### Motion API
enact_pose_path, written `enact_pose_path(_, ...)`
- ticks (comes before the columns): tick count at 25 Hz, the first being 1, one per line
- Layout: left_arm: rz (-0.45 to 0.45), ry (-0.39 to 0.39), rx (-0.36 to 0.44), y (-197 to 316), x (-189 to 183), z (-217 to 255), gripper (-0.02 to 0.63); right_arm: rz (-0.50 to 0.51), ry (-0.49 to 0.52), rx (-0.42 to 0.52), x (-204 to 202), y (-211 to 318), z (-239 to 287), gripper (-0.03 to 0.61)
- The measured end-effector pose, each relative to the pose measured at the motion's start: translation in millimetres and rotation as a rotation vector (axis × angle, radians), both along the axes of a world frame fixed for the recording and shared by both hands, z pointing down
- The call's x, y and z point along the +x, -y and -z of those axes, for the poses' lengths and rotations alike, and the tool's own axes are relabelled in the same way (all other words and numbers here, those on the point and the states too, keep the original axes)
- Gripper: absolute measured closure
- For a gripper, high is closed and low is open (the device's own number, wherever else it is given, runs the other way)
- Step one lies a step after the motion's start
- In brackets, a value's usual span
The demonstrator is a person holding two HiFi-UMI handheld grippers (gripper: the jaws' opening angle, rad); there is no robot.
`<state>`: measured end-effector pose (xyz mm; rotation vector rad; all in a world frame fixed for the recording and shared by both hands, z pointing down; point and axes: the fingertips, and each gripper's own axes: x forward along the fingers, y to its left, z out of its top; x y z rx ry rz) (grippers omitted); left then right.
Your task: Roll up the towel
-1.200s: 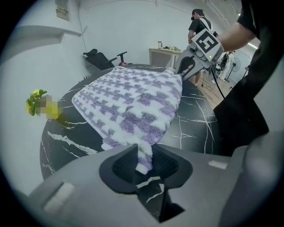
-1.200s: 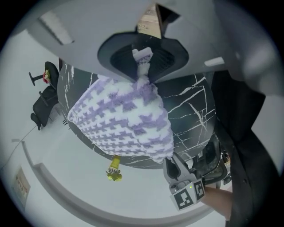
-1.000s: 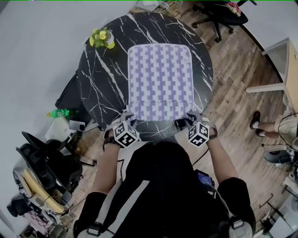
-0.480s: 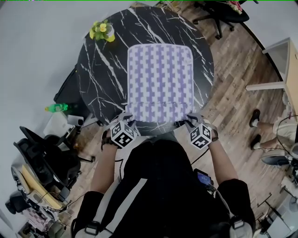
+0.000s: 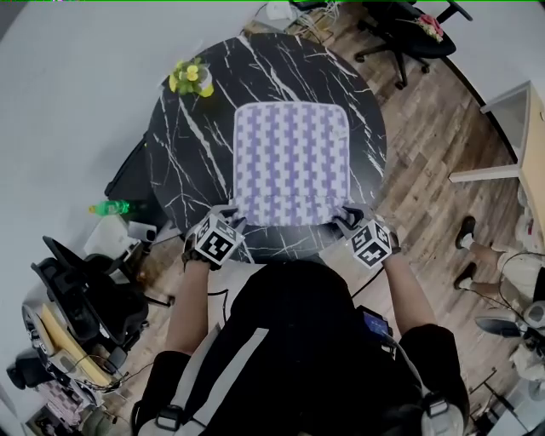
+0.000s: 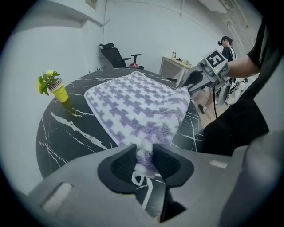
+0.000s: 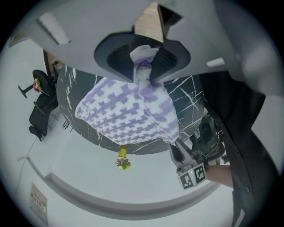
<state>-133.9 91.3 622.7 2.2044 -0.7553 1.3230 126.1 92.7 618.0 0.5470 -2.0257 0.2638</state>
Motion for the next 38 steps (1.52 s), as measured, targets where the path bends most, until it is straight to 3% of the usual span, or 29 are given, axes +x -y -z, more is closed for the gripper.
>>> enact_pose_path(6,0.059,0.005,0.086,51,-2,10,0.480,-0.001,0.021,0.048,1,48,7,0.449)
enact_pose_path(16,0.107,0.121,0.137,94,-8,-7,0.449,-0.031,-0.013,0.090,3,93,-11,0.446)
enact_pose_path(27,0.197,0.096,0.281,100,-11,22,0.449,-0.097,-0.031,0.202,6,111,-1,0.437)
enact_pose_path(31,0.155,0.043,0.340,87,0,47,0.451,-0.126,0.004,0.256,5,105,24,0.437)
enact_pose_path(38,0.034,0.036,0.309,48,17,33,0.448,-0.062,0.050,0.252,-11,62,29,0.436)
